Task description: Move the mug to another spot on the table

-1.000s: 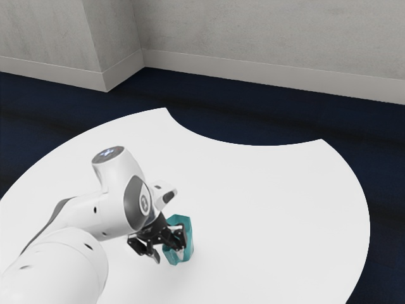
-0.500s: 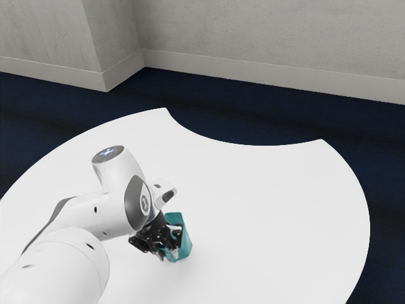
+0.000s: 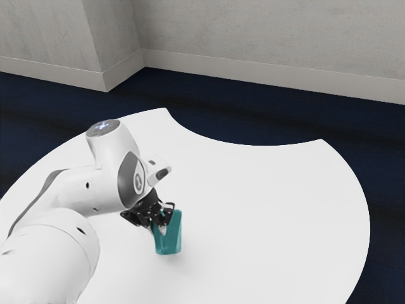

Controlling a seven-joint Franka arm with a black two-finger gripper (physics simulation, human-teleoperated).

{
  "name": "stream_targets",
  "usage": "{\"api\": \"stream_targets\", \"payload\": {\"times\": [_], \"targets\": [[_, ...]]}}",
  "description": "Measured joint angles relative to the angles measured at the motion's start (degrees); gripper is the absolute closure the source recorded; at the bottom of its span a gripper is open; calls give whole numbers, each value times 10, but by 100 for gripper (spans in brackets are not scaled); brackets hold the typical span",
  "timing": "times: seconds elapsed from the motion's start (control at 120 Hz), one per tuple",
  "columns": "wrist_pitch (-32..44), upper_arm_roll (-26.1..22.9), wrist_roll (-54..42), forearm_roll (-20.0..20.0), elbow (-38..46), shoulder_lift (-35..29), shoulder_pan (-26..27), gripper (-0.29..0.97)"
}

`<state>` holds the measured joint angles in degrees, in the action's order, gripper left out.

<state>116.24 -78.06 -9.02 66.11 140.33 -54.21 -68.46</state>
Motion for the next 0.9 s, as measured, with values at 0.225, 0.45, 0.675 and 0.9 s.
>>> {"api": "stream_targets", "payload": {"times": [0.225,0.45,0.675,0.9], "targets": [[7,11,-14,-47,-39,-1,-30,64],[67,9,-47,-51,-51,-23,-85,64],[131,-25,-146,170,27,-154,-90,65],[121,-91,-258,364,77,-279,-83,65]]}}
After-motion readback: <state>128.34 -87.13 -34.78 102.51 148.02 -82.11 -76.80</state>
